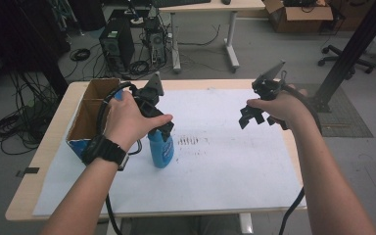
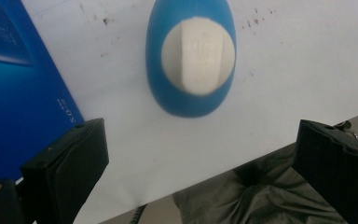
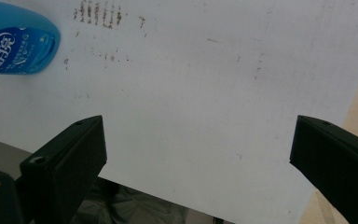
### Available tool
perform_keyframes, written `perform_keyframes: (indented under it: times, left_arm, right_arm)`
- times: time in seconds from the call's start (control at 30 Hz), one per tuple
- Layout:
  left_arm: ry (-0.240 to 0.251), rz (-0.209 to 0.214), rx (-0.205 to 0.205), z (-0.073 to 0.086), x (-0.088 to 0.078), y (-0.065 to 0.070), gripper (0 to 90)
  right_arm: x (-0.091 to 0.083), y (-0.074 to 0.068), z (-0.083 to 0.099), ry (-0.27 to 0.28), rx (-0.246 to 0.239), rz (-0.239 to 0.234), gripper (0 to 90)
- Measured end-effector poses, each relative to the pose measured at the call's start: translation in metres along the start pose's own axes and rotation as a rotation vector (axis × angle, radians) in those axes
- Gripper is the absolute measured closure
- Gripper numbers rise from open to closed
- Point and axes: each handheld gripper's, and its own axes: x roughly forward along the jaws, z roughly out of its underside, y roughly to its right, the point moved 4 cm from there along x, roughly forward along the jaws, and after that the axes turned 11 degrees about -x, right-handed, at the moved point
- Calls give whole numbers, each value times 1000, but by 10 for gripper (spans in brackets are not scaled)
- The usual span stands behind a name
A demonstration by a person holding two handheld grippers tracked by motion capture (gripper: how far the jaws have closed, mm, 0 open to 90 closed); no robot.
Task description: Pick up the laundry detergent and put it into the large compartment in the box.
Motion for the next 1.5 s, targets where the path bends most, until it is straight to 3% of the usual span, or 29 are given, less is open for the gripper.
perform_keyframes:
  times: [0.2,0.33,0.93,1.5]
  left_arm:
    - [2,-25,5,-8,1,4,39]
    - [2,-70,12,-14,-2,5,40]
    - [-35,-109,27,-33,12,9,40]
    - [-56,-122,48,-34,28,12,40]
  right_arm:
    - [1,4,0,0,3,-1,39]
    - [2,4,0,0,1,-6,39]
    - [6,8,-1,-1,-14,-13,39]
    - [13,12,2,-6,-12,-22,39]
